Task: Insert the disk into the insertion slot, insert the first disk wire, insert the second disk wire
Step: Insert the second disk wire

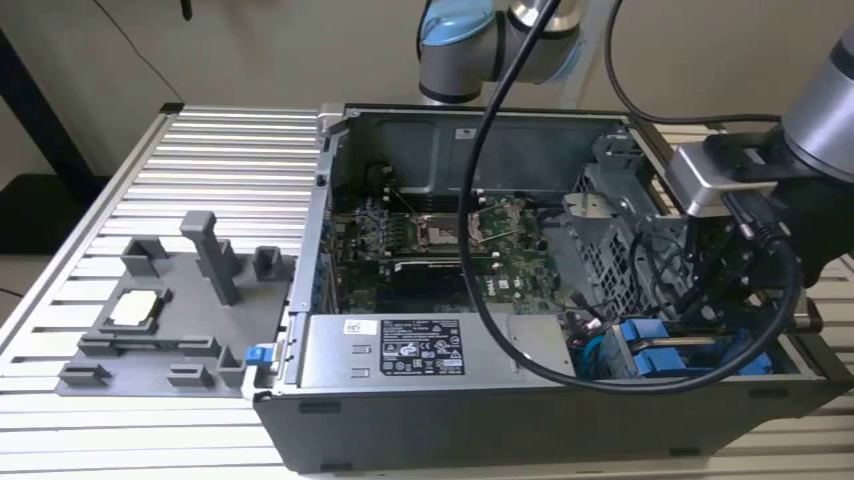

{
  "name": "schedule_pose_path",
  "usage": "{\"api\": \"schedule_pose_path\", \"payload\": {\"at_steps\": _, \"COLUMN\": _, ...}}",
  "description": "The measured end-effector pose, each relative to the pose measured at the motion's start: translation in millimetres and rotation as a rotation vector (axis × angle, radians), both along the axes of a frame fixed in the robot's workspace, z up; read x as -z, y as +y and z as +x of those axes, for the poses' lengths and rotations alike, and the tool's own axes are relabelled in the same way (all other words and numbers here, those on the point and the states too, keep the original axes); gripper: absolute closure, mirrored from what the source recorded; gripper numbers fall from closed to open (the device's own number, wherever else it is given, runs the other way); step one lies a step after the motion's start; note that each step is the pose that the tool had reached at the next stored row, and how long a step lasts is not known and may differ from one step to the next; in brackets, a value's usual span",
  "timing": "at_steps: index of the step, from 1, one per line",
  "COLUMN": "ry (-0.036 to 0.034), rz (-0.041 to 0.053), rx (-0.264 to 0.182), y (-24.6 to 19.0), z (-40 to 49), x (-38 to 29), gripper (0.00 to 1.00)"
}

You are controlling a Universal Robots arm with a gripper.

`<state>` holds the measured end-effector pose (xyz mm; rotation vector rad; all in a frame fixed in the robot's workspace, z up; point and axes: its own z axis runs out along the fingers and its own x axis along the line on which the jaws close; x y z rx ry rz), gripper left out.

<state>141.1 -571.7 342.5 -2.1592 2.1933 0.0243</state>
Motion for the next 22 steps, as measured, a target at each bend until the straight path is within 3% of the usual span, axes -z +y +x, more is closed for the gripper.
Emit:
{"api": "schedule_pose_path", "payload": {"at_steps": 7, "ry": 0.0001, "rz": -0.0008, "rx": 0.0, "y": 0.0, "z": 0.2, "x": 5.4, "gripper": 0.84}}
{"api": "schedule_pose_path", "payload": {"at_steps": 14, "ry": 0.0, "rz": 0.0008, "rx": 0.0, "y": 0.1, "z": 0.2, "x": 6.7, "gripper": 0.84}}
{"api": "schedule_pose_path", "payload": {"at_steps": 16, "ry": 0.0, "rz": 0.0008, "rx": 0.0, "y": 0.0, "z": 0.2, "x": 7.0, "gripper": 0.83}}
{"api": "schedule_pose_path", "payload": {"at_steps": 17, "ry": 0.0, "rz": 0.0005, "rx": 0.0, "y": 0.0, "z": 0.2, "x": 6.7, "gripper": 0.76}}
{"api": "schedule_pose_path", "payload": {"at_steps": 18, "ry": 0.0, "rz": 0.0006, "rx": 0.0, "y": 0.0, "z": 0.2, "x": 4.9, "gripper": 0.76}}
{"api": "schedule_pose_path", "payload": {"at_steps": 22, "ry": 0.0001, "rz": 0.0003, "rx": 0.0, "y": 0.0, "z": 0.2, "x": -13.1, "gripper": 0.76}}
